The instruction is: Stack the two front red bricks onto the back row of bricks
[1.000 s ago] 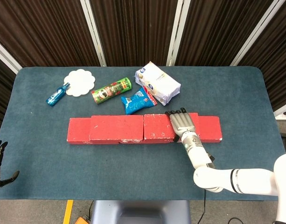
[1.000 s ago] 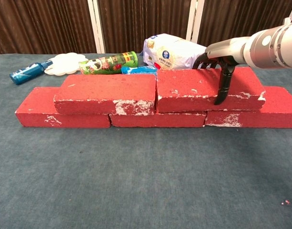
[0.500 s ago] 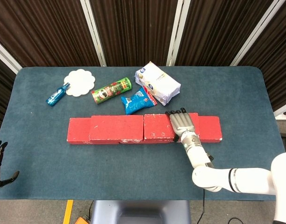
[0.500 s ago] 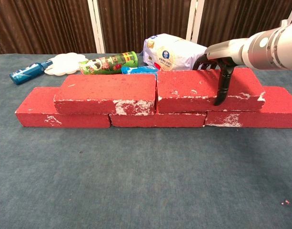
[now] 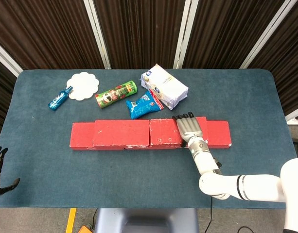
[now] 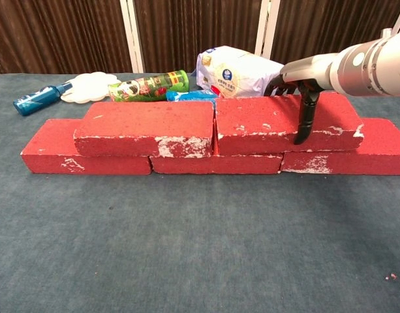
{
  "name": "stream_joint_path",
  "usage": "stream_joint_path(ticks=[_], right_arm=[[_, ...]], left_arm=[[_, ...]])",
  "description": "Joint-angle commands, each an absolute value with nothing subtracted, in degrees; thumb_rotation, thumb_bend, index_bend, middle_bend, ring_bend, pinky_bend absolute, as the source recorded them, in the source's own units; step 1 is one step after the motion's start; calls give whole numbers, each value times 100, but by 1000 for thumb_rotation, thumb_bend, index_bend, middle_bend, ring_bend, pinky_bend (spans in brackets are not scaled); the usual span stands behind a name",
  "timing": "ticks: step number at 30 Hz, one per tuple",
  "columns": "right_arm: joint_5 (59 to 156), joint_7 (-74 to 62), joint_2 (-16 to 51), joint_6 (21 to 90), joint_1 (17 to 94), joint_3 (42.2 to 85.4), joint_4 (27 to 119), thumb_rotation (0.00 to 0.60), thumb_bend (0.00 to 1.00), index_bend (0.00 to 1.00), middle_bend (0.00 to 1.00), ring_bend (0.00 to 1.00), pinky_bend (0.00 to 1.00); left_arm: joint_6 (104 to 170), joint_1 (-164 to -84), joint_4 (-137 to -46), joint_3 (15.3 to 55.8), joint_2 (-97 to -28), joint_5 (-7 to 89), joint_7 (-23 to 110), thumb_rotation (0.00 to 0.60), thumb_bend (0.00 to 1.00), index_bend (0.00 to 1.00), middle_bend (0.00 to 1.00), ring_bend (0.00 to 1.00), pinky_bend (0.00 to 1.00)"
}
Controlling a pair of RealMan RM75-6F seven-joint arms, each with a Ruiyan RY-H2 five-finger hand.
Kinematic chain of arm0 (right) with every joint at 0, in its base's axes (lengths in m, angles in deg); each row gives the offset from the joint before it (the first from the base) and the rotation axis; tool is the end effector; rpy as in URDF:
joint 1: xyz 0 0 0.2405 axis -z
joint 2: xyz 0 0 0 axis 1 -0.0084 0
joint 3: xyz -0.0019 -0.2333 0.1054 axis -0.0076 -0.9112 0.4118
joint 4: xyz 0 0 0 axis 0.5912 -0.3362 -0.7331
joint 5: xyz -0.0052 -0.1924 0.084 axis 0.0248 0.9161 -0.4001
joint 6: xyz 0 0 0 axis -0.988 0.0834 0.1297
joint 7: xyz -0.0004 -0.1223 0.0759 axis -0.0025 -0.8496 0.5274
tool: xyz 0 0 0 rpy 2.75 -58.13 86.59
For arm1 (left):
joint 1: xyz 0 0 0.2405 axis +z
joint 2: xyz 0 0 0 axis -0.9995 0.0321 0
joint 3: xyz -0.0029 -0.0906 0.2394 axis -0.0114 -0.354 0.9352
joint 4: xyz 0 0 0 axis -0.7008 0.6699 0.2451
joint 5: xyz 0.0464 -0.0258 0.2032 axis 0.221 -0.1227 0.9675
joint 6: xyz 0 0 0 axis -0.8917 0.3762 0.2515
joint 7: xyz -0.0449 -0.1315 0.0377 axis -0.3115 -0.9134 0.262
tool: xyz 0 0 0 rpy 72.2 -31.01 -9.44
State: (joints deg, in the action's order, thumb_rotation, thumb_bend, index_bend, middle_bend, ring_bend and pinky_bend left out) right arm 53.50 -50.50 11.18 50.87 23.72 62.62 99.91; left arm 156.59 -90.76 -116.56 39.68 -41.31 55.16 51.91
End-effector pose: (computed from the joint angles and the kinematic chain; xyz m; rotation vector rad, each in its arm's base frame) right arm -0.0958 -0.3735 0.0259 1.7530 -1.1214 0.5063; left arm -0.3262 0.1694 0.1709 -1.2549 -0.9342 -0.7021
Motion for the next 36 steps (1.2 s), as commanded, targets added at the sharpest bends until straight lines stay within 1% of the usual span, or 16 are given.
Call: stream_joint_path(ticks=[1, 12, 22, 36], right_arm=[[5343, -5057, 1131, 5110, 2370, 6265, 9986, 600, 10, 273, 254, 198, 0], [5267, -5114, 1210, 5173, 2358, 6289, 9932, 600, 3, 269, 247, 197, 0], [5311, -5124, 1246, 5219, 2371, 6337, 9933, 600, 0, 255, 200, 170, 0], [5330, -5156, 1303, 5253, 2381, 6392, 9947, 600, 0, 254, 196, 161, 0]], left_arm=[[15661, -9076, -11654, 3968, -4131, 5519, 5190, 600, 220, 0, 0, 0, 42], [15670, -9066, -11646, 3970, -4125, 5523, 5168, 600, 220, 0, 0, 0, 42], [15661, -9065, -11638, 3977, -4126, 5533, 5146, 600, 219, 0, 0, 0, 42], [15662, -9061, -11639, 3969, -4116, 5522, 5130, 600, 219, 0, 0, 0, 42]])
